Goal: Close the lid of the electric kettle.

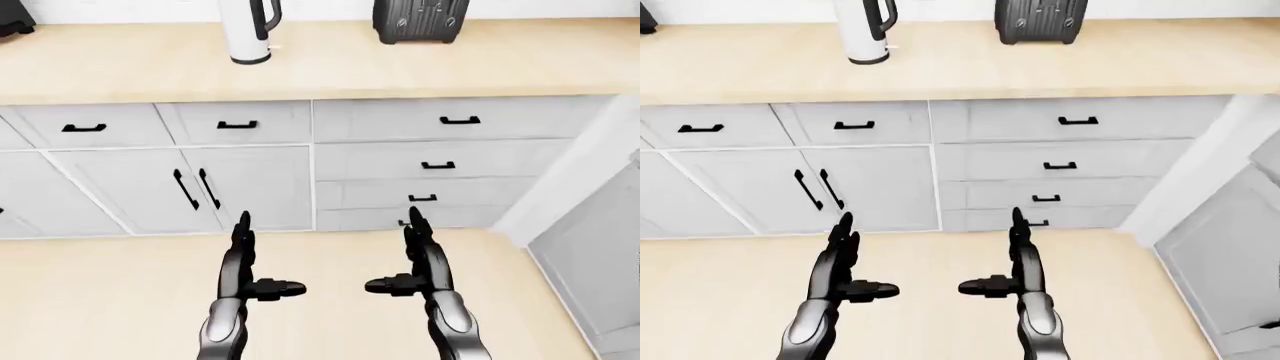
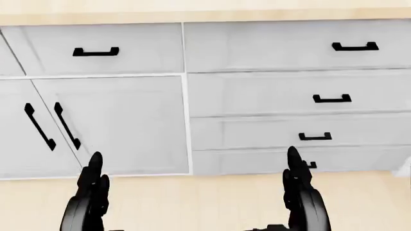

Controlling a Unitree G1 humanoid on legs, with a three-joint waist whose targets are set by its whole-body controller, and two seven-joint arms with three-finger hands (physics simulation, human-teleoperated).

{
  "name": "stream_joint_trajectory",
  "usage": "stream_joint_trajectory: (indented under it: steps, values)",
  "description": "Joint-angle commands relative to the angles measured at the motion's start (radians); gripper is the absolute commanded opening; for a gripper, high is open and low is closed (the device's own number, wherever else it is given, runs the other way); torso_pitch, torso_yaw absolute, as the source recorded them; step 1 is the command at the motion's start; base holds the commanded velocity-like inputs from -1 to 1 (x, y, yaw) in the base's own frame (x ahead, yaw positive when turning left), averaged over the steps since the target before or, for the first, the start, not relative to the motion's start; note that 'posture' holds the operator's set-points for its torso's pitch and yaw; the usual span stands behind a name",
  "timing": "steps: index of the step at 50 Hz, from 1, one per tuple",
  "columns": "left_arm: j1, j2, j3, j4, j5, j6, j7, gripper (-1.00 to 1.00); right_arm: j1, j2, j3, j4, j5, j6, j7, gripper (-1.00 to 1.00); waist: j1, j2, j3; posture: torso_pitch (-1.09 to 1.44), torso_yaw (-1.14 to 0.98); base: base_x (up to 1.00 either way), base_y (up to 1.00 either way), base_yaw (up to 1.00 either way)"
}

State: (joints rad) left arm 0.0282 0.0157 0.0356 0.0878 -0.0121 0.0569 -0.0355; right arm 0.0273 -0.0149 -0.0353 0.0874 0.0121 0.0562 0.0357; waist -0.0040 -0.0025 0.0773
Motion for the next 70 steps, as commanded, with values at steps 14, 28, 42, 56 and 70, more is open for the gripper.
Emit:
stream_joint_trajectory:
  steps: [14,28,42,56,70]
  values:
    - [-0.046,0.01,0.012,-0.033,-0.005,-0.089,-0.013,1.0,-0.018,-0.012,-0.009,-0.139,-0.017,-0.022,0.005,1.0,0.009,-0.006,-0.079,0.0,0.0,0.0,0.0,0.0]
    - [-0.03,0.023,0.043,-0.164,-0.027,-0.001,-0.017,1.0,0.023,-0.02,-0.045,-0.411,-0.015,0.143,0.02,1.0,0.009,-0.005,-0.091,0.0,0.0,0.0,0.0,0.0]
    - [-0.033,0.053,0.186,-0.855,-0.148,0.506,-0.008,1.0,-0.027,-0.05,-0.159,-1.075,-0.015,0.664,0.073,1.0,0.009,-0.004,-0.079,0.0,0.0,0.0,0.0,0.0]
    - [-0.179,0.187,0.509,-1.095,-0.457,0.811,0.106,1.0,0.012,-0.792,-0.274,-1.135,0.84,0.511,-0.634,1.0,0.015,-0.01,-0.056,0.0,0.0,0.0,0.0,0.0]
    - [-0.157,0.282,0.56,-1.076,-0.593,0.774,0.201,1.0,0.07,-0.89,-0.321,-1.135,0.917,0.432,-0.691,1.0,0.011,-0.022,-0.033,0.0,0.0,0.0,0.0,0.0]
